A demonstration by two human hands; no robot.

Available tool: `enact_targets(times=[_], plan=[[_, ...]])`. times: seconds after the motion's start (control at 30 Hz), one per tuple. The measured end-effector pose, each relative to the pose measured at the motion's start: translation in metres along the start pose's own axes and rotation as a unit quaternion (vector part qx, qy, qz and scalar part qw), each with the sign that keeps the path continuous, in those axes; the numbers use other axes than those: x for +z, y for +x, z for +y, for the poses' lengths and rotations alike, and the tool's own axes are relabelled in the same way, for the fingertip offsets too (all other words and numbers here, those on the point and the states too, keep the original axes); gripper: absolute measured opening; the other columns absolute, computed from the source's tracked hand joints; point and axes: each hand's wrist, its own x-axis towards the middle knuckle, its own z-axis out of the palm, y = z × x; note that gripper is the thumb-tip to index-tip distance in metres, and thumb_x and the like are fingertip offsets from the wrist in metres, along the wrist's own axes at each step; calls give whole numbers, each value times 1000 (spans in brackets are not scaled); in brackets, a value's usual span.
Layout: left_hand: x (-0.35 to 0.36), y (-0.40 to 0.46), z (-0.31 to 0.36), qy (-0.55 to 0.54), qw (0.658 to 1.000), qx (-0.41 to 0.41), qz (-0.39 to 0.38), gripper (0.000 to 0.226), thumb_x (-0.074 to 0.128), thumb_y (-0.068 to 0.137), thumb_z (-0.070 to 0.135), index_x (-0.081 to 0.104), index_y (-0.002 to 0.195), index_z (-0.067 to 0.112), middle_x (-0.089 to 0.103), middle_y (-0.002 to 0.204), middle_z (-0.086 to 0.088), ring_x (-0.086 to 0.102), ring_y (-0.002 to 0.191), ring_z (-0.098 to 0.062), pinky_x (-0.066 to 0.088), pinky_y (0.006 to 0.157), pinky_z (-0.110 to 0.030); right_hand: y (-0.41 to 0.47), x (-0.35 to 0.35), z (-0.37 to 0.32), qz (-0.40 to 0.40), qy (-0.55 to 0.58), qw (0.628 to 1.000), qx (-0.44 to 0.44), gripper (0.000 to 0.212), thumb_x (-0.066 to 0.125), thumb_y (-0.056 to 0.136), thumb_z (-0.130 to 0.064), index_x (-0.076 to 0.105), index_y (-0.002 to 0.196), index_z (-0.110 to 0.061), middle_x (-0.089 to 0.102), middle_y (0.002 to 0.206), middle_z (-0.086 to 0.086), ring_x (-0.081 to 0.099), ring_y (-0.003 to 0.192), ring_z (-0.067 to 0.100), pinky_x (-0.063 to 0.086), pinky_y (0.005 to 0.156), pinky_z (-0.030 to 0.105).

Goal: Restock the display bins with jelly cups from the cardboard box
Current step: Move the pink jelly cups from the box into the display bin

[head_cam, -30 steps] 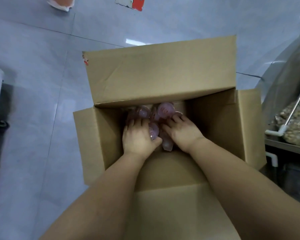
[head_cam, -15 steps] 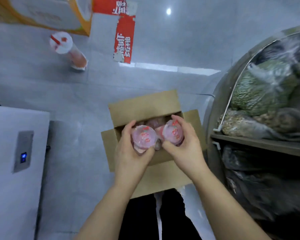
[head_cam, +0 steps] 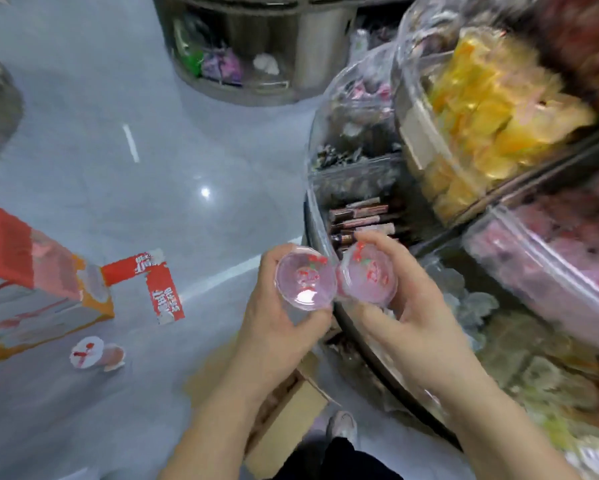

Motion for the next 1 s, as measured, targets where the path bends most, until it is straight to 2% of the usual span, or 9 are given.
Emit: enact_targets(times=[0.1, 0.23, 0.33, 0.43, 0.6, 0.7, 0.8, 0.9, 1.0], plan=[[43, 24, 28, -11, 999, 19, -49, 53, 70, 59, 23, 45, 102, 43, 58, 99, 25, 59, 91, 4, 45, 77, -11, -11, -43, -16, 47, 34, 998, 5, 56, 59, 72, -3, 50, 118, -34, 60, 110, -18, 57, 96, -2, 45, 83, 12], [98, 57, 59, 26, 987, 54, -152, 55, 76, 49, 39, 43, 92, 49, 61, 91, 27, 59, 76, 6, 49, 64, -18, -20, -104, -20, 167, -13, 986, 2, 50, 76, 62, -37, 53, 106, -40, 55, 103, -40, 50, 97, -20, 34, 77, -4], [137, 78, 79, 27, 978, 75, -195, 50, 81, 49, 47, 50, 88, 43, 64, 89, 22, 61, 78, 3, 47, 65, -13, -22, -152, -9, 218, -56, 974, 19, 51, 75, 57, -48, 50, 101, -42, 53, 102, -39, 50, 97, -18, 35, 77, -1], [172, 99, 93, 32, 968, 108, -224, 45, 81, 51, 48, 61, 90, 40, 59, 95, 13, 58, 90, 5, 41, 75, -5, -25, -200, 3, 243, -113, 963, -3, 49, 80, 65, -34, 48, 101, -42, 55, 102, -31, 48, 96, -20, 32, 80, -3], [220, 128, 92, 82, 958, 73, -265, 53, 78, 57, 41, 54, 104, 40, 61, 103, 16, 59, 96, -1, 47, 79, -16, -20, -266, 26, 221, -244, 940, 92, 52, 68, 77, -35, 42, 118, -54, 46, 113, -16, 48, 99, -8, 30, 80, -6], [252, 144, 81, 155, 943, 75, -286, 55, 74, 66, 22, 43, 109, 34, 59, 99, 17, 59, 92, -7, 47, 73, -21, -7, -288, 42, 204, -320, 915, 138, 56, 62, 84, -32, 38, 134, -38, 46, 124, -8, 55, 92, 6, 36, 76, 6], [284, 160, 69, 210, 925, 82, -305, 52, 68, 70, 11, 46, 116, 21, 59, 106, 4, 57, 98, -17, 37, 70, -18, 14, -298, 56, 185, -391, 893, 121, 58, 60, 84, -24, 37, 138, -26, 46, 134, 2, 47, 120, 21, 37, 99, 29], [310, 172, 56, 252, 899, 105, -344, 51, 68, 76, 11, 49, 123, 11, 56, 118, -9, 51, 110, -25, 35, 80, -21, 34, -304, 68, 156, -442, 874, 128, 57, 57, 86, -21, 35, 138, -26, 40, 142, 3, 34, 131, 26, 30, 104, 41], [321, 176, 45, 266, 885, 83, -373, 55, 63, 82, 18, 40, 132, 20, 54, 121, -13, 51, 111, -31, 38, 83, -27, 40, -311, 81, 145, -471, 857, 151, 60, 55, 87, -18, 32, 140, -34, 31, 148, -3, 25, 133, 24, 24, 102, 42]])
